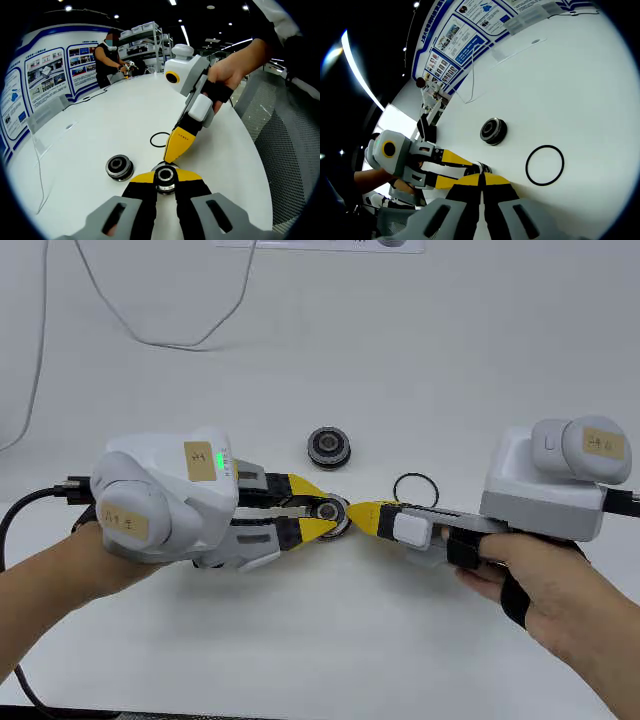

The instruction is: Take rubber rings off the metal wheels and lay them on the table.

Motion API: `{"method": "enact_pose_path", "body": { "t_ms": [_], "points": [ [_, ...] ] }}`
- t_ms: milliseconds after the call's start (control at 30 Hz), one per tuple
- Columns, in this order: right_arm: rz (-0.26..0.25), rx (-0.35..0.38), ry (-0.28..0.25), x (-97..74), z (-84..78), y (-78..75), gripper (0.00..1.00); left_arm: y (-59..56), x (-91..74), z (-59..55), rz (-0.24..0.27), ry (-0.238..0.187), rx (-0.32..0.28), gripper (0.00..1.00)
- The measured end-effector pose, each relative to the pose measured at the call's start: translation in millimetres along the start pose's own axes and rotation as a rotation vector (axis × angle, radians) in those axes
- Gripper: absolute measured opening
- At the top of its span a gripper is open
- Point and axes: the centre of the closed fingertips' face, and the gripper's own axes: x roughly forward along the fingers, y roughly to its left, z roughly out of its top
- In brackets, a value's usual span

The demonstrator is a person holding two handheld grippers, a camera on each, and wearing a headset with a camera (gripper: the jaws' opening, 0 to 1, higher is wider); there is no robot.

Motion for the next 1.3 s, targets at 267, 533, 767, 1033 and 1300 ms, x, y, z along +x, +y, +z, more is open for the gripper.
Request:
{"method": "enact_pose_path", "body": {
  "t_ms": [267, 533, 767, 1033, 1300],
  "points": [
    [-0.028, 0.001, 0.028, 0.5, -0.2, 0.0, 0.02, 0.1, 0.1, -0.3, 0.000, 0.002, 0.000, 0.13],
    [-0.023, 0.003, 0.028, -0.6, -0.6, 3.5, 0.00, 0.1, -0.1, -0.6, 0.003, 0.006, 0.007, 0.13],
    [-0.005, 0.009, 0.036, -0.7, -0.9, 7.0, 0.00, 0.1, -0.2, -0.7, 0.001, 0.006, 0.009, 0.13],
    [-0.003, -0.017, 0.042, -1.6, -1.6, 11.0, 0.00, -0.4, -0.3, -0.8, -0.002, 0.005, 0.009, 0.12],
    [0.004, -0.058, 0.052, -1.0, -2.8, 16.9, 0.00, -0.8, -0.4, -1.2, -0.002, 0.006, 0.012, 0.12]
  ]
}}
